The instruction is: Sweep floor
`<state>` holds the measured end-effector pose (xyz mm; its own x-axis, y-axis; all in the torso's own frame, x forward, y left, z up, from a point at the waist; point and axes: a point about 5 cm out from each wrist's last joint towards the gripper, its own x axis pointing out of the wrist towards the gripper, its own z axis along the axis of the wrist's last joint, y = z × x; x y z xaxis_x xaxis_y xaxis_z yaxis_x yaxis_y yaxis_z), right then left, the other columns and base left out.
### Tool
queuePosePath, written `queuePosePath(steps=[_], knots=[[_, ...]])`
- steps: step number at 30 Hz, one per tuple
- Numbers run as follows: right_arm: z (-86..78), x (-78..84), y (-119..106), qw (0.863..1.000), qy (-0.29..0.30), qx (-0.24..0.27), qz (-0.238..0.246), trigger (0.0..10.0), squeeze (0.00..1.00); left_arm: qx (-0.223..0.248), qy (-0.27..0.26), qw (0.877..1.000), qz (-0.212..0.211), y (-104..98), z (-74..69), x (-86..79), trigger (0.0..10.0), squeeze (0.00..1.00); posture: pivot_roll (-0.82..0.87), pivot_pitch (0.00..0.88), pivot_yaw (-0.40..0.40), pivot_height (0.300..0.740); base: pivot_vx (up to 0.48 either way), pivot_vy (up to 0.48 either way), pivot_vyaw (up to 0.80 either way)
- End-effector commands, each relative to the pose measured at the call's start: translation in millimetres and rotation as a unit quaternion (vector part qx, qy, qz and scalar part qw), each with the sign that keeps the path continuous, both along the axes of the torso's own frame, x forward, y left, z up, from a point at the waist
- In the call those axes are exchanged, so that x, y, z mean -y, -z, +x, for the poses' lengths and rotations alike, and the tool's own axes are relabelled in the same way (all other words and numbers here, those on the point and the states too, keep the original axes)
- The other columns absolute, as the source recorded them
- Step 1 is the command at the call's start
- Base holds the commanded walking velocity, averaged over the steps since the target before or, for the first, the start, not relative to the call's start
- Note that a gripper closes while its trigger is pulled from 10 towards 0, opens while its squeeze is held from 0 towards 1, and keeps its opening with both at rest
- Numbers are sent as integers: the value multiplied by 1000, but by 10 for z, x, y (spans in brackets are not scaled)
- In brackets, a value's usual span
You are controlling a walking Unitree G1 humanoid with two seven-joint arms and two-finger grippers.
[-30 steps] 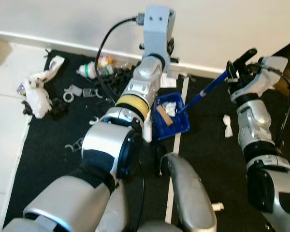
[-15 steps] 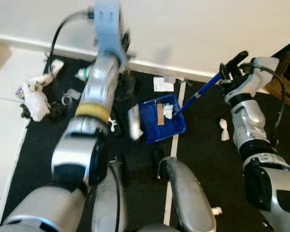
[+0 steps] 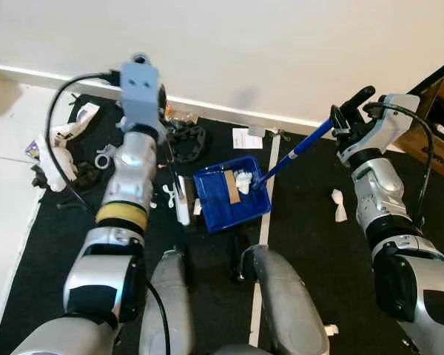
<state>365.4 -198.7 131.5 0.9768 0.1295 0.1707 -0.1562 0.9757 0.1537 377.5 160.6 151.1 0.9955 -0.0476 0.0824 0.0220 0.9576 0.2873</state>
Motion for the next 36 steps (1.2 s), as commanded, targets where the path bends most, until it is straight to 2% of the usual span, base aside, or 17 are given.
queuePosePath(steps=[1,5,6,7,9,14,15,18,22,27,28,29,31,32,34,35,36], knots=[[-43,42,81,1000,1,-13,5,0,0,-81,-10,995,58,434,-116,5,10000,0,-8,306,-91,740,0,0,0],[-79,77,123,999,-15,-20,-19,0,0,-107,13,991,73,548,-139,165,10000,0,-23,310,-88,740,0,0,0],[-122,153,161,998,-23,-28,-47,0,0,-117,29,990,77,589,-151,291,10000,0,-28,330,-87,740,0,0,0],[-122,153,161,998,-23,-28,-47,0,0,-117,29,990,77,589,-151,291,10000,0,-28,330,-87,740,0,0,0],[-168,268,191,998,-1,-34,-61,0,0,-121,38,989,72,613,-160,419,10000,0,-30,343,-81,740,0,0,0],[-221,382,186,996,9,-29,-90,0,0,-122,47,989,63,642,-173,551,10000,0,-41,347,-68,740,0,0,0],[-221,382,186,996,9,-29,-90,0,0,-122,47,989,63,642,-173,551,10000,0,-41,347,-68,740,0,0,0],[-244,615,70,994,38,-15,-97,0,0,-114,41,990,66,623,-159,527,10000,0,-43,342,-57,740,0,0,0],[-255,684,71,995,61,-18,-80,0,0,-106,32,991,69,605,-148,478,10000,0,-40,347,-47,740,0,0,0],[-278,611,191,995,72,-33,-54,0,0,-106,32,991,76,633,-163,460,10000,0,-38,347,-46,740,0,0,0],[-287,481,285,996,66,-42,-40,0,0,-113,36,991,68,663,-178,508,10000,0,-34,360,-55,740,0,0,0],[-287,481,285,996,66,-42,-40,0,0,-113,36,991,68,663,-178,508,10000,0,-34,360,-55,740,0,0,0],[-303,176,461,997,41,-64,-24,0,0,-104,79,991,18,513,-133,906,10000,0,-22,368,-64,740,0,0,0],[-303,176,461,997,41,-64,-24,0,0,-104,79,991,18,513,-133,906,10000,0,-22,368,-64,740,0,0,0],[-311,-11,544,997,20,-76,-16,0,0,-84,120,989,-33,241,-85,1303,10000,0,-12,371,-65,740,0,0,0],[-311,-11,544,997,20,-76,-16,0,0,-84,120,989,-33,241,-85,1303,10000,0,-12,371,-65,740,0,0,0],[-309,-78,563,997,12,-80,-12,0,0,-74,135,986,-60,85,-64,1467,10000,0,-6,372,-63,740,0,0,0]])
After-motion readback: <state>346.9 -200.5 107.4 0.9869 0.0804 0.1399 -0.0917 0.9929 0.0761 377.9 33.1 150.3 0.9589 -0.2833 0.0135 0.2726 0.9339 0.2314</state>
